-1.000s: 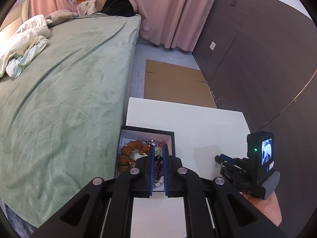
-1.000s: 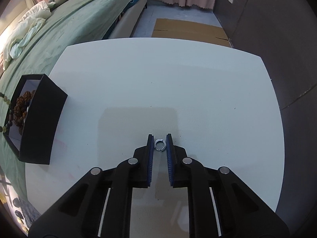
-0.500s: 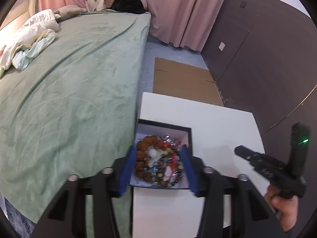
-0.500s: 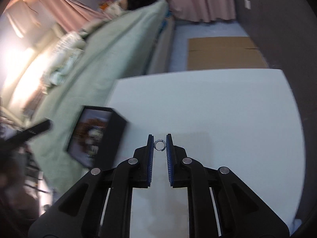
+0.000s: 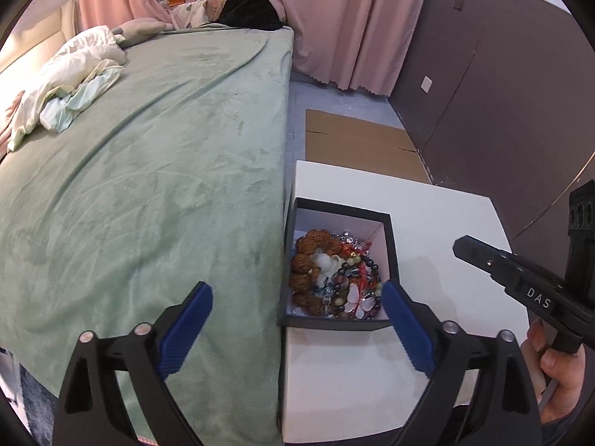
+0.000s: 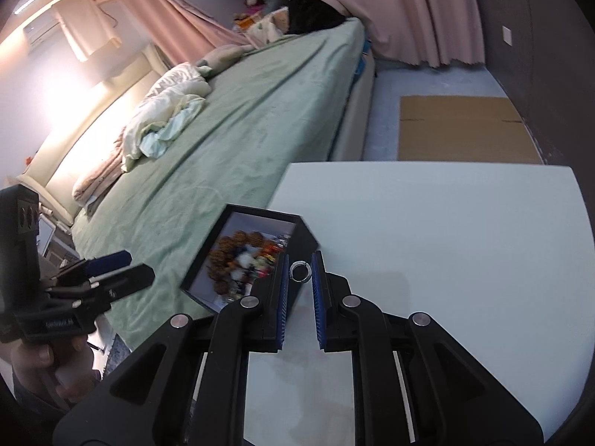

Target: Organize jewelry

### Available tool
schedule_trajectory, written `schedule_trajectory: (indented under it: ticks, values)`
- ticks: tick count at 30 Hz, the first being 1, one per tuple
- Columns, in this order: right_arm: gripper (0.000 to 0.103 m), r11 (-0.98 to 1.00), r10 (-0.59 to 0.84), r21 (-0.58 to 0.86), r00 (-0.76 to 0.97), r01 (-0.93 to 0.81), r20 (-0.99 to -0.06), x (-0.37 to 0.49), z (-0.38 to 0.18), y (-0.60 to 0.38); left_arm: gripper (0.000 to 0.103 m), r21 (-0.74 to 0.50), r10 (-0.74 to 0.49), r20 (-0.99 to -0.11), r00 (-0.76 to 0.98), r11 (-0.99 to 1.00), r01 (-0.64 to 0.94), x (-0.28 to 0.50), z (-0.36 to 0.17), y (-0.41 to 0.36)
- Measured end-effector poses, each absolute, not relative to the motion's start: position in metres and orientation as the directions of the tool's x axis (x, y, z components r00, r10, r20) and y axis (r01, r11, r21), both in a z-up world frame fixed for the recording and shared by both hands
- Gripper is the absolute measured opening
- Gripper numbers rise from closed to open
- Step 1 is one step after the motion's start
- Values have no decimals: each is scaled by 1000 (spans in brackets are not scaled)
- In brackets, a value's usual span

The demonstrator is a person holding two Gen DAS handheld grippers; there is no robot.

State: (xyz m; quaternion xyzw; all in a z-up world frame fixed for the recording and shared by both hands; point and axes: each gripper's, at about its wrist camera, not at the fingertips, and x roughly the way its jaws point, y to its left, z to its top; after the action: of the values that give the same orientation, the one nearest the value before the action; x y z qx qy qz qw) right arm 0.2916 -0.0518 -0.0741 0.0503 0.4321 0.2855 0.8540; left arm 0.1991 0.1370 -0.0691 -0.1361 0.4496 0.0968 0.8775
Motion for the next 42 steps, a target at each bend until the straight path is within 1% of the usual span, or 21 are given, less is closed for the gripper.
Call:
schedule_trajectory:
  ticks: [4, 16, 17, 18, 19, 20, 21, 25, 28, 30, 32, 33, 40, 42]
  values:
    - [13, 820, 547, 337, 461, -462, -699, 292, -75, -35, 94, -137, 73, -810, 581, 941, -309, 189, -69, 142]
    - [14, 789, 591, 376, 435, -486, -679, 311, -81, 0, 94, -146, 83, -792, 605, 936, -320, 168, -65, 147]
    - [18, 789, 589, 377, 424, -485, -688, 313, -82, 3, 94, -148, 82, -792, 605, 936, -319, 169, -65, 148]
    - [32, 787, 592, 387, 412, -480, -693, 316, -84, 3, 94, -147, 82, -792, 606, 936, -319, 168, -65, 148]
    - [40, 788, 593, 392, 415, -474, -691, 316, -85, 2, 94, -148, 81, -790, 608, 937, -317, 168, -65, 147]
    - [50, 798, 584, 388, 432, -462, -687, 316, -84, -3, 94, -148, 81, -787, 611, 938, -315, 167, -65, 147]
    - [53, 806, 576, 383, 447, -452, -685, 317, -83, -7, 94, -148, 80, -786, 612, 938, -312, 168, -65, 146]
    - [57, 818, 565, 389, 469, -424, -678, 315, -78, -27, 94, -159, 68, -773, 631, 941, -297, 166, -62, 142]
    - [64, 829, 552, 383, 490, -407, -675, 304, -74, -46, 94, -168, 62, -775, 628, 939, -300, 168, -60, 140]
    - [71, 827, 558, 398, 499, -396, -664, 297, -69, -59, 94, -173, 58, -768, 638, 940, -294, 168, -57, 138]
    - [74, 833, 552, 403, 514, -380, -656, 292, -62, -68, 94, -169, 64, -755, 653, 942, -289, 166, -52, 135]
    - [78, 839, 544, 397, 522, -373, -658, 290, -60, -71, 94, -170, 65, -750, 658, 943, -286, 165, -49, 133]
    - [84, 876, 481, 358, 560, -322, -675, 256, -36, -88, 94, -242, -22, -737, 676, 942, -234, 164, -36, 119]
    - [92, 875, 483, 367, 569, -315, -665, 242, -28, -94, 94, -229, -25, -736, 676, 950, -214, 162, -30, 112]
